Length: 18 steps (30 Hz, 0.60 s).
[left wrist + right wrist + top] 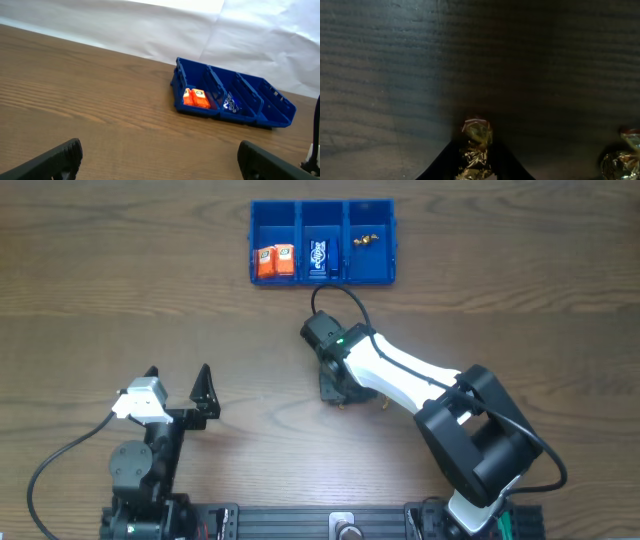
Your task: Sort Candies Into Trays
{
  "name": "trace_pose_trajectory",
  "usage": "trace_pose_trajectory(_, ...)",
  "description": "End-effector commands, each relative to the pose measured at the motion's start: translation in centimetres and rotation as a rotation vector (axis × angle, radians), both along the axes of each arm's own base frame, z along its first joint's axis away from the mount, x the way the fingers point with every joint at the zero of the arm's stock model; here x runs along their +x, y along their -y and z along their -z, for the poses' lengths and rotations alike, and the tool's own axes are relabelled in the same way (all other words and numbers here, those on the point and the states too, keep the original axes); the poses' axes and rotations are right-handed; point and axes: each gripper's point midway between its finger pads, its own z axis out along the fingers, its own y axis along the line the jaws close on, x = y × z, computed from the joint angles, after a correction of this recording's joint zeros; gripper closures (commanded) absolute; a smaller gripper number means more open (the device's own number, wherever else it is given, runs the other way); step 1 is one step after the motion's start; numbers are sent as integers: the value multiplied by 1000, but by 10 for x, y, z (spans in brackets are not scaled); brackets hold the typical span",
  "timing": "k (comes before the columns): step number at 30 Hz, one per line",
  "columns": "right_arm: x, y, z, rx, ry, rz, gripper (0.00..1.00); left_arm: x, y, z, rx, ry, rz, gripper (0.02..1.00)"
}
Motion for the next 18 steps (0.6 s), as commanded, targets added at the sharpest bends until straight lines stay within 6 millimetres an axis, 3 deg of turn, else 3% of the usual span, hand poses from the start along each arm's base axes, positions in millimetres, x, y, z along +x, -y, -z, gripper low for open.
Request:
trace_pose_trajectory(1, -3, 6, 11, -37, -18, 8, 814, 0, 1, 17, 16, -38, 7, 20)
trace_pose_trajectory(5, 1, 5, 9, -35, -1, 8, 840, 0, 1, 17, 16, -38, 7, 20)
trace_pose_trajectory(8, 14, 3, -8, -20, 53, 10, 849, 0, 1, 17, 16, -38, 7, 20)
trace_pose_trajectory(11, 40, 5, -42, 4, 130, 13, 849, 0, 1, 17, 16, -38, 7, 20)
trace_pose_trajectory(18, 141, 31, -148, 34, 384, 60, 844, 0, 1, 17, 16, -38, 7, 20)
